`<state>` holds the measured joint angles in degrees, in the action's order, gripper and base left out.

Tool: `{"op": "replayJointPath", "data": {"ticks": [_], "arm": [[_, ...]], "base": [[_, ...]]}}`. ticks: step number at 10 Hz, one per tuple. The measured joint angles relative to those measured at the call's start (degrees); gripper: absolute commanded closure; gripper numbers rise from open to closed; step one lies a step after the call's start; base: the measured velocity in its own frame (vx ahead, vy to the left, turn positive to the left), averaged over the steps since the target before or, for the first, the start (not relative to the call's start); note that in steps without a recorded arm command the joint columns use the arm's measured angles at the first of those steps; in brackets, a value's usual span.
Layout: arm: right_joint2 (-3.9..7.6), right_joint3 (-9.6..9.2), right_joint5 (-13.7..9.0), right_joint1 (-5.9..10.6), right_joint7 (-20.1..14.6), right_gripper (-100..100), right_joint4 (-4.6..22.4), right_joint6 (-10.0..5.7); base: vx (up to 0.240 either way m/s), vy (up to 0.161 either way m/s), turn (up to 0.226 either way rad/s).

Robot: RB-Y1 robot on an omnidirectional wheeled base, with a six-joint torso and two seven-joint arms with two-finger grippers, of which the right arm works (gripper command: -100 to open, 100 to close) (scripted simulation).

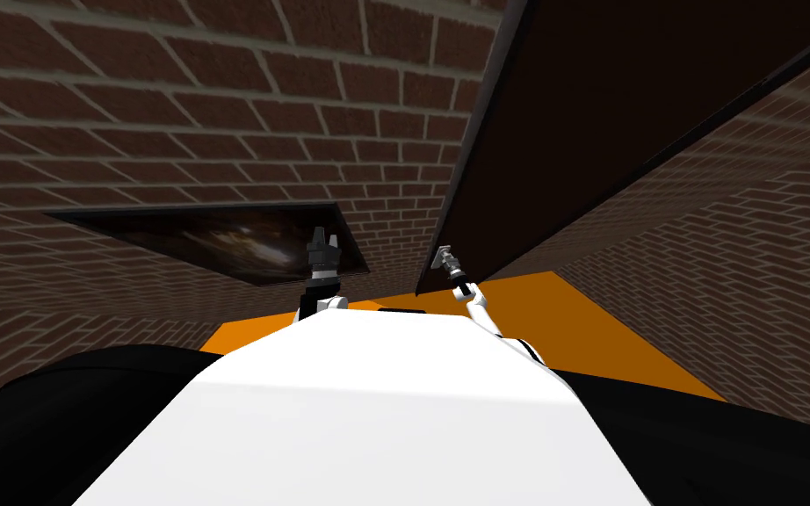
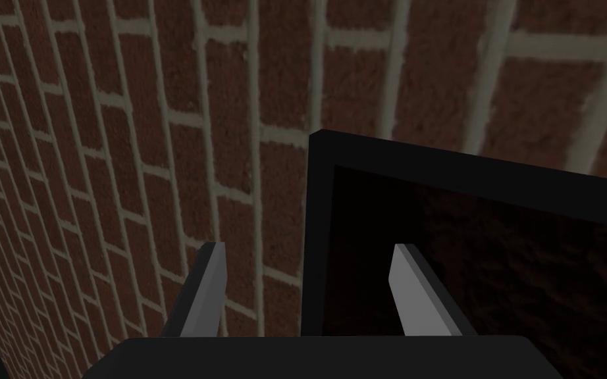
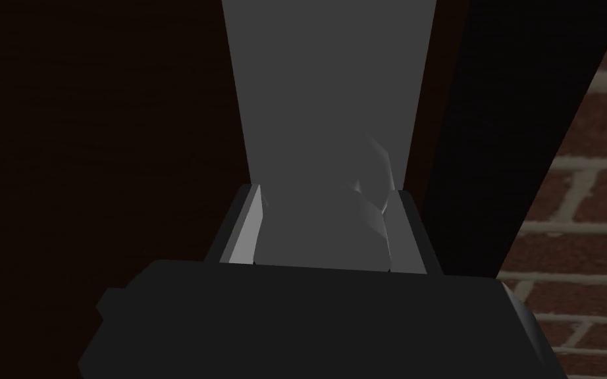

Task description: Pull the door open

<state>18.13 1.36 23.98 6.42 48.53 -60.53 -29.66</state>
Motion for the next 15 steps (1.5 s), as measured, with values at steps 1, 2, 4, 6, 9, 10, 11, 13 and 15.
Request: {"op": "replayJointPath", "data": {"ticks": [1,2,4,6,9,10,11,13,15], "arm": [[-0.01,-0.04,0.02,-0.04,0.01,100,0.05,0.03],[-0.03,-0.07,0.03,-0.1,0.0,100,0.1,0.05],[-0.04,-0.09,0.03,-0.18,-0.02,100,0.15,0.07],[-0.1,-0.18,-2.45,-0.17,-0.5,100,0.42,1.79],[-0.36,-0.3,-7.23,-0.52,-1.6,100,-0.42,6.4],[-0.44,-0.17,-8.64,0.03,-1.72,100,0.54,7.03],[-0.7,0.29,-10.26,0.95,-1.6,100,2.53,6.99],[-0.53,0.04,-12.84,-0.39,-2.27,100,0.15,9.77],[0.04,-0.32,-15.97,-0.76,-3.41,100,-0.51,12.45]], "base": [[-0.016,-0.005,0.0],[-0.009,-0.001,-0.004],[0.0,0.0,0.0],[-0.011,0.008,-0.012],[-0.013,0.011,-0.014],[-0.009,0.002,-0.025],[-0.009,0.004,-0.016],[-0.008,-0.001,-0.013],[-0.009,0.011,-0.005]]}}
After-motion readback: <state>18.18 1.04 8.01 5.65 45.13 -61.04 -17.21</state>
